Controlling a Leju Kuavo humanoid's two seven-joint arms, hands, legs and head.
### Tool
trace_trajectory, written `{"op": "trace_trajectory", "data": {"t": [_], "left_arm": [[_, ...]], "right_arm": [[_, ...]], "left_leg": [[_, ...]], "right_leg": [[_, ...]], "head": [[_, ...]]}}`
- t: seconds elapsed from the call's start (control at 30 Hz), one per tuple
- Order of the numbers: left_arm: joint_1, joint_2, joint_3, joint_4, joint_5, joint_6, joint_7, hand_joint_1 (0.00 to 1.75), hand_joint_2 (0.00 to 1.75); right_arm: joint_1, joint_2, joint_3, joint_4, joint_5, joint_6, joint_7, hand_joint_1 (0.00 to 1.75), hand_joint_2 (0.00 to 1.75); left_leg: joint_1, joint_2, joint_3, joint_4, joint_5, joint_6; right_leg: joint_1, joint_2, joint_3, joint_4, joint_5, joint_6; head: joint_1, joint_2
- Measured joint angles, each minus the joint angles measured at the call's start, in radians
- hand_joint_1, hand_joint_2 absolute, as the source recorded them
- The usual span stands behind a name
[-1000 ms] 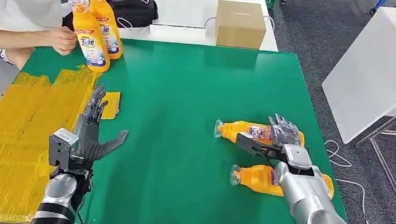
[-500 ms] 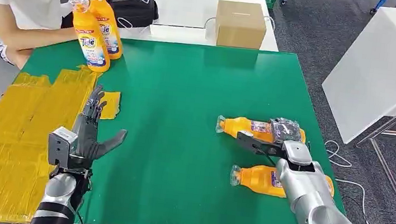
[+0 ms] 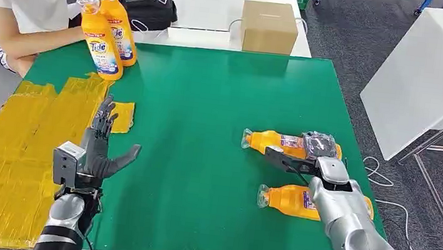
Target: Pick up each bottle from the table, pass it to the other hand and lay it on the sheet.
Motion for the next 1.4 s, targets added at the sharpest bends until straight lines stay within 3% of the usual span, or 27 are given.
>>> {"op": "trace_trajectory", "data": {"t": [1.37,1.4], "left_arm": [[0.0,-0.002,0.004,0.003,0.0,0.0,0.0,0.0,1.75],[0.0,-0.002,0.005,0.003,0.0,0.0,0.0,0.0,1.75]], "right_arm": [[-0.001,0.0,0.0,0.002,0.0,0.0,0.0,1.61,1.75],[-0.001,0.0,0.0,0.002,0.0,0.0,0.0,1.75,1.75]], "left_leg": [[0.0,0.0,0.0,0.0,0.0,0.0],[0.0,0.0,0.0,0.0,0.0,0.0]], "right_leg": [[0.0,0.0,0.0,0.0,0.0,0.0],[0.0,0.0,0.0,0.0,0.0,0.0]], "head": [[0.0,0.0],[0.0,0.0]]}}
